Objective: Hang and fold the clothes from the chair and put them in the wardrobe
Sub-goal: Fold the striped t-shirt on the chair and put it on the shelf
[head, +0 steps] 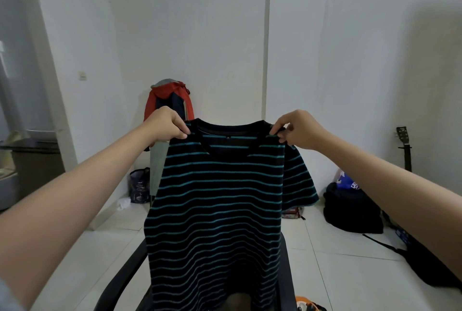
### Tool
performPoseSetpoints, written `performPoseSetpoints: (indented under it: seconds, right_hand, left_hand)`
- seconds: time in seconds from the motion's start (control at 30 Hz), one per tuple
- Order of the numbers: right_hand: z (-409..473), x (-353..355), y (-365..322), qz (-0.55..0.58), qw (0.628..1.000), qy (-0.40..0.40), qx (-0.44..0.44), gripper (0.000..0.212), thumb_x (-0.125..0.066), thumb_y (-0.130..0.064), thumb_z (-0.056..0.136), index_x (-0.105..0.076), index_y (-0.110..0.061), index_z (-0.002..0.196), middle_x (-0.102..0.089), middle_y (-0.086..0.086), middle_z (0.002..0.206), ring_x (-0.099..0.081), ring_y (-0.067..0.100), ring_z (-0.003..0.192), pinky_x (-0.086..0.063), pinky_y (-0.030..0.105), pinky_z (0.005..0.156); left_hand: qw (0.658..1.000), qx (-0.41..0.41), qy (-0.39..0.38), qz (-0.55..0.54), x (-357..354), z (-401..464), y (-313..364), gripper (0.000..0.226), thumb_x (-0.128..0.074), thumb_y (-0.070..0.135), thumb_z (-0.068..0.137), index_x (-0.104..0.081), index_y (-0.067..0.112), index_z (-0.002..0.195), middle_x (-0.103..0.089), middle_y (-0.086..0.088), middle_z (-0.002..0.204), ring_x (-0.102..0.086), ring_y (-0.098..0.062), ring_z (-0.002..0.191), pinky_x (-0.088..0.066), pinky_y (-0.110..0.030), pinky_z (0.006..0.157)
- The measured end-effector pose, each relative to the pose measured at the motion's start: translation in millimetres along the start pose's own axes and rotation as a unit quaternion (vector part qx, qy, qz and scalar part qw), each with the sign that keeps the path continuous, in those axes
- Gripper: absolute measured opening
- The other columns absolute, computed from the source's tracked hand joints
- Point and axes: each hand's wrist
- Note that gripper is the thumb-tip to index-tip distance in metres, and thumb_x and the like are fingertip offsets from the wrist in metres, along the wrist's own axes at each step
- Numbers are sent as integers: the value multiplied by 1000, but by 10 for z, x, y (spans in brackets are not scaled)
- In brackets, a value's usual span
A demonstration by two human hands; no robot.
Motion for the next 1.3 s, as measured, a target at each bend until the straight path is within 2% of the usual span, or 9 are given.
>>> performPoseSetpoints:
  seconds: [0.13, 0.33, 0.5, 0.63, 0.9, 1.0, 1.13, 1.2, 1.3]
  right_hand:
    - [-14, -13, -21, 31, 999, 6, -27, 24, -60, 7, 84, -71, -14, 84, -65, -2, 79, -69, 13, 68, -58, 28, 56]
    - [-22, -12, -109, 136, 989, 4, -63, 8, -69, -3, 83, -67, -10, 82, -69, 7, 83, -72, 18, 73, -60, 33, 63]
    - [-17, -34, -178, 55, 997, 41, -24, 9, -70, -6, 82, -69, -15, 84, -64, 4, 89, -63, 8, 66, -53, 26, 58]
    - [-20, 12, -191, -55, 997, 46, 4, 11, -70, -12, 82, -72, -21, 89, -57, -4, 95, -49, 9, 82, -38, 25, 74]
    - [-69, 88, -225, -143, 990, -21, -1, 6, -71, -15, 80, -70, -21, 82, -62, 0, 94, -56, 15, 89, -41, 26, 70]
    - [-94, 102, -229, -92, 992, -74, -38, 5, -72, -13, 80, -68, -16, 77, -63, 7, 81, -60, 18, 65, -52, 25, 55]
    - [-138, 111, -178, 15, 998, -48, -48, 15, -82, -11, 71, -68, -7, 74, -51, 3, 60, -54, 16, 58, -57, 25, 60]
    - [-149, 130, -153, 54, 997, -37, -40, 16, -84, -8, 68, -68, -6, 73, -49, 9, 59, -50, 16, 56, -52, 17, 54]
    - [-141, 167, -133, 76, 996, -39, -33, 17, -83, -3, 66, -70, -12, 72, -57, 17, 76, -56, 23, 69, -58, 25, 64]
  left_hand:
    - [998, -31, -17, 54, 87, -39, 9, 16, -76, 5, 74, -77, 13, 87, -61, 10, 78, -57, -6, 77, -43, -24, 77]
    - [998, -36, -30, 36, 147, -85, 80, 19, -71, -3, 76, -76, 12, 86, -67, 1, 81, -61, -12, 73, -47, -18, 67]
    - [999, -28, -26, 24, 129, -109, 102, 30, -64, -6, 77, -73, 23, 75, -71, -15, 89, -68, -25, 78, -56, -35, 74]
    - [998, -45, -17, 42, 98, -138, 113, 30, -65, -2, 75, -74, 26, 77, -71, -15, 94, -64, -34, 93, -52, -41, 85]
    - [997, -58, -50, -21, 88, -207, 133, 17, -74, 3, 76, -73, 20, 75, -67, 14, 68, -62, 1, 69, -42, -11, 66]
    - [995, -54, -53, -57, 73, -224, 102, 18, -77, 2, 72, -73, 20, 71, -68, 9, 66, -61, -1, 66, -43, -14, 67]
    - [991, -69, -34, -109, 115, -240, 20, 28, -77, -2, 69, -73, 24, 61, -71, -13, 82, -64, -16, 78, -49, -25, 79]
    - [988, -73, -40, -127, 152, -248, 3, 31, -76, -5, 69, -74, 24, 59, -71, -10, 77, -65, -14, 75, -51, -24, 76]
    - [988, -63, -74, -121, 212, -266, 23, 21, -75, -5, 71, -73, 15, 68, -67, 7, 58, -61, -1, 57, -50, -13, 60]
Point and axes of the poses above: each hand's wrist, its own z-axis towards the middle knuckle, its own x-axis out of the back of the hand, y = z × x
